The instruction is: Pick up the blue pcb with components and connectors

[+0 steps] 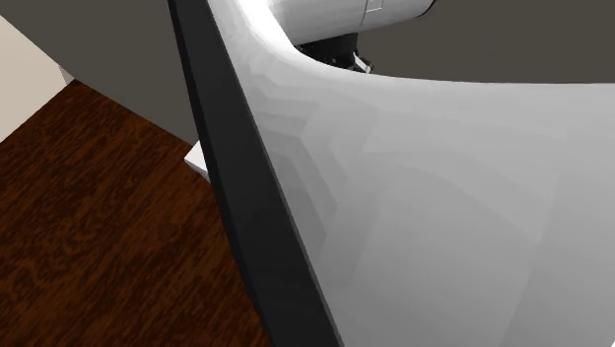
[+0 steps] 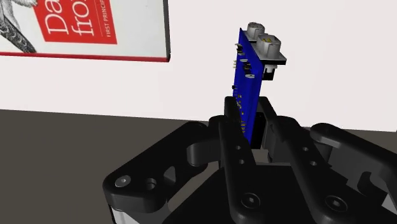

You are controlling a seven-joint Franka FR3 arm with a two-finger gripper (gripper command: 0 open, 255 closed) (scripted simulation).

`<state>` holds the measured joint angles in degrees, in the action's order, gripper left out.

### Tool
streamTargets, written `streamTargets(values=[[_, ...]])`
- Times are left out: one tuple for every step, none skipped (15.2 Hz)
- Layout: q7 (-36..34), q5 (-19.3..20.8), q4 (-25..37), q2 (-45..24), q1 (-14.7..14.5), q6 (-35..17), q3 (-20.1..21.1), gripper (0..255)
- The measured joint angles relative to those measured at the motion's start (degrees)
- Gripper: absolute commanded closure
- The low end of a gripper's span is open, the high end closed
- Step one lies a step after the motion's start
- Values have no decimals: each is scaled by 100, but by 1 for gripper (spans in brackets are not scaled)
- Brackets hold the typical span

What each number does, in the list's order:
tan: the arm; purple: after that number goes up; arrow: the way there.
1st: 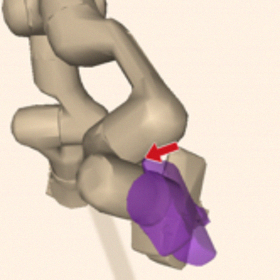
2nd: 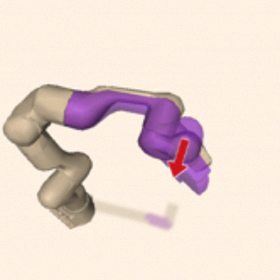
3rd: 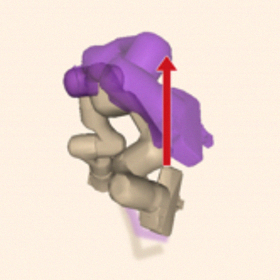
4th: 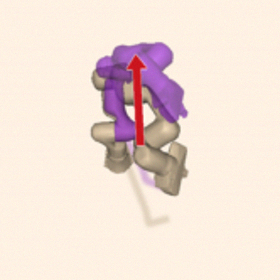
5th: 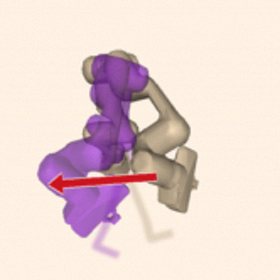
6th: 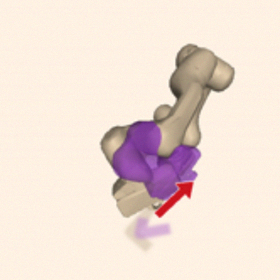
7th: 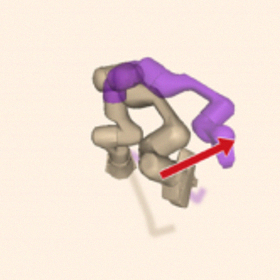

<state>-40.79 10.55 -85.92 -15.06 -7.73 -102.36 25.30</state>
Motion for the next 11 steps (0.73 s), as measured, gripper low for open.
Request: streamTargets(values=[[2,5,98,-17,-12,81,3,255],[1,10,189,-31,-25,160,6,255],[-2,21,308,-59,-43,253,10,255],[6,20,397,-62,-49,339,12,255],[12,21,480,-66,-56,418,14,255],[14,27,584,-82,-70,507,17,255],[24,30,684,-95,-77,594,17,255],[33,34,790,-107,-86,688,19,255],[37,41,889,-125,-98,769,20,255],[36,54,1007,-155,-117,860,22,255],[41,57,1053,-162,-120,899,22,255]])
